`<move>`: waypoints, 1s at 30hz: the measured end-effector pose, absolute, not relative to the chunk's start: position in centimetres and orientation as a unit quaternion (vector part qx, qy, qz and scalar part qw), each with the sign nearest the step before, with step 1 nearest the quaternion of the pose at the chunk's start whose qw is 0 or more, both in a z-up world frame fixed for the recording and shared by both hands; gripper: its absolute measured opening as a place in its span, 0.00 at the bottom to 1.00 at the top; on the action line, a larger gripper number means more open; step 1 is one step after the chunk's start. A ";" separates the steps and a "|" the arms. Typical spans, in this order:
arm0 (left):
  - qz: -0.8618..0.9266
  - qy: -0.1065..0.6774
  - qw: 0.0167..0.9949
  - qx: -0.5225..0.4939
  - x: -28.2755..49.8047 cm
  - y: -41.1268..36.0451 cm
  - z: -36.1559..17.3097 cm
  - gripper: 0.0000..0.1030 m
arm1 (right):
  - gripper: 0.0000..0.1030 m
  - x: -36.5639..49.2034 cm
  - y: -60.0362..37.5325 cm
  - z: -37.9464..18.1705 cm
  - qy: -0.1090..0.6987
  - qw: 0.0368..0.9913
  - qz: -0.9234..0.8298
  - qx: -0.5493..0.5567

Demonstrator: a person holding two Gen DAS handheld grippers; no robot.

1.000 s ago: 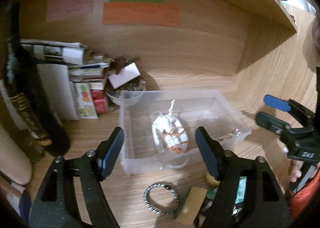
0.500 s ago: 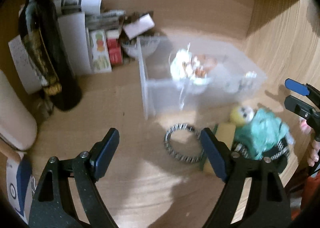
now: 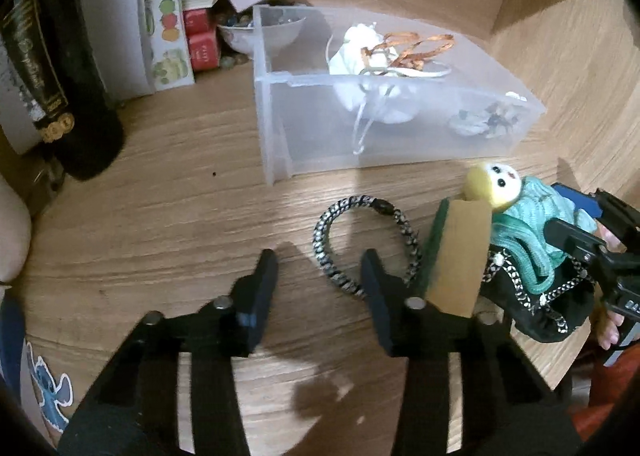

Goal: Organize soft objects
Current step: 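Grasp the braided cord with the left tool while the right tool grasps the green knitted cloth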

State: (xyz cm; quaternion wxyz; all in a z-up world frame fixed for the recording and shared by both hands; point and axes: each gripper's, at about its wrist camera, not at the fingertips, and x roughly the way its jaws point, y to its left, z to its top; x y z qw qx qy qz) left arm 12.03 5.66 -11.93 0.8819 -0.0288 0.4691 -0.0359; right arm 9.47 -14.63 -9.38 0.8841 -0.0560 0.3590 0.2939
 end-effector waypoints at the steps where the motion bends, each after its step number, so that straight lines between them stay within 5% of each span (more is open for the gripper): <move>1: -0.038 0.469 0.882 -0.027 12.2 5.6 -11.9 0.31 | 0.46 9.5 -14.7 -9.5 0.360 0.883 0.295 -0.054; 5: -0.028 0.465 0.885 -0.010 12.4 5.0 -11.9 0.09 | 0.30 9.4 -14.9 -9.6 0.357 0.885 0.295 -0.055; 7: -0.026 0.464 0.886 -0.007 12.4 5.1 -11.8 0.06 | 0.27 9.2 -14.9 -9.2 0.348 0.890 0.290 -0.054; 30: -0.007 0.332 0.943 -0.029 9.8 6.4 -2.7 0.05 | 0.24 11.0 -18.5 -2.1 0.239 0.936 0.258 0.008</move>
